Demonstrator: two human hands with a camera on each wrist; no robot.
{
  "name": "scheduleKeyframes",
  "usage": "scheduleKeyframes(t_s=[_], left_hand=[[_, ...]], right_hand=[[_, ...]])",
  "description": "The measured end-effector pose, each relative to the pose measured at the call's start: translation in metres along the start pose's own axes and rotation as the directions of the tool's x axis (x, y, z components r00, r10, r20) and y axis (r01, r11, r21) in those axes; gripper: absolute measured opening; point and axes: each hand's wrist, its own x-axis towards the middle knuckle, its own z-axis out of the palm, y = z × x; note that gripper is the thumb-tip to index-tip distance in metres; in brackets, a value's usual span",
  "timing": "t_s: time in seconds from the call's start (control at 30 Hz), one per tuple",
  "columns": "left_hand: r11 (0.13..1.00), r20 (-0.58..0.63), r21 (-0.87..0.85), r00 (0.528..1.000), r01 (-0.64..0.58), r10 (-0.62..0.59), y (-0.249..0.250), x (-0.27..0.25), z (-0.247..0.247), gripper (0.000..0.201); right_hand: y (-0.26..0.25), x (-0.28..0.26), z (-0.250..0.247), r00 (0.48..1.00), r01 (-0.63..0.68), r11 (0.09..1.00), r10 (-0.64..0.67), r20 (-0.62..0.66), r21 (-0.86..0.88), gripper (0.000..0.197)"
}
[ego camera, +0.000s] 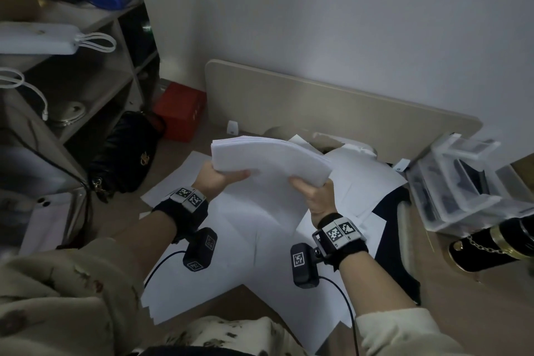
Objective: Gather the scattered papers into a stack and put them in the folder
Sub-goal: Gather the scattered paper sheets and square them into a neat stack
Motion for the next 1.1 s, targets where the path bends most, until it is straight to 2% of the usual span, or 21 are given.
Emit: scheduleKeyframes(t_s=[0.2,0.4,0.5,0.53,0.6,0.67,0.77,0.83,0.9,0.97,1.1], left_hand=[[0.999,-0.033,0.036,0.999,-0.019,0.020,0.000,0.002,0.007,0.031],[0.991,0.001,0.126,0.999,0.047,-0.047,-0.023,0.002,0.001,0.026],[0.992,-0.077,0.117,0.996,0.049,-0.040,-0.021,0.006,0.009,0.021],[0.992,-0.094,0.108,0.994,0.062,-0.051,-0.019,0.010,0.012,0.018],[0.990,-0.086,0.096,0.992,0.102,-0.094,-0.015,0.016,0.013,0.013],[0.978,-0.025,0.063,0.980,0.197,-0.196,-0.015,0.022,0.012,0.013],[0.940,0.117,0.054,0.933,0.337,-0.341,-0.022,0.021,0.015,0.019],[0.918,0.131,0.106,0.910,0.383,-0.394,-0.031,0.019,0.015,0.029],[0.888,0.094,0.196,0.894,0.416,-0.439,-0.044,0.021,0.013,0.043],[0.816,0.036,0.358,0.867,0.453,-0.497,-0.056,0.025,0.012,0.055],[0.617,-0.130,0.607,0.828,0.501,-0.545,-0.072,0.028,0.009,0.050]], right_hand=[[-0.003,0.002,0.001,0.999,0.003,0.999,-0.002,0.038,-0.046,0.023],[0.025,0.004,-0.013,0.987,-0.135,0.965,0.151,0.056,-0.224,0.017],[0.034,0.012,-0.012,0.989,-0.146,0.954,0.147,-0.017,-0.261,0.022],[0.034,0.015,-0.012,0.991,-0.132,0.957,0.125,-0.045,-0.260,0.020],[0.031,0.022,-0.012,0.995,-0.096,0.965,0.085,-0.056,-0.243,0.004],[0.031,0.026,-0.017,0.991,-0.132,0.971,0.122,-0.060,-0.199,0.003],[0.045,0.030,-0.028,0.979,-0.203,0.957,0.198,-0.042,-0.207,0.013],[0.058,0.033,-0.032,0.967,-0.254,0.938,0.246,-0.066,-0.236,0.023],[0.072,0.038,-0.039,0.951,-0.310,0.912,0.295,-0.096,-0.270,0.033],[0.086,0.043,-0.049,0.919,-0.394,0.852,0.368,-0.141,-0.344,0.049],[0.099,0.038,-0.080,0.869,-0.486,0.637,0.423,-0.256,-0.599,0.058]])
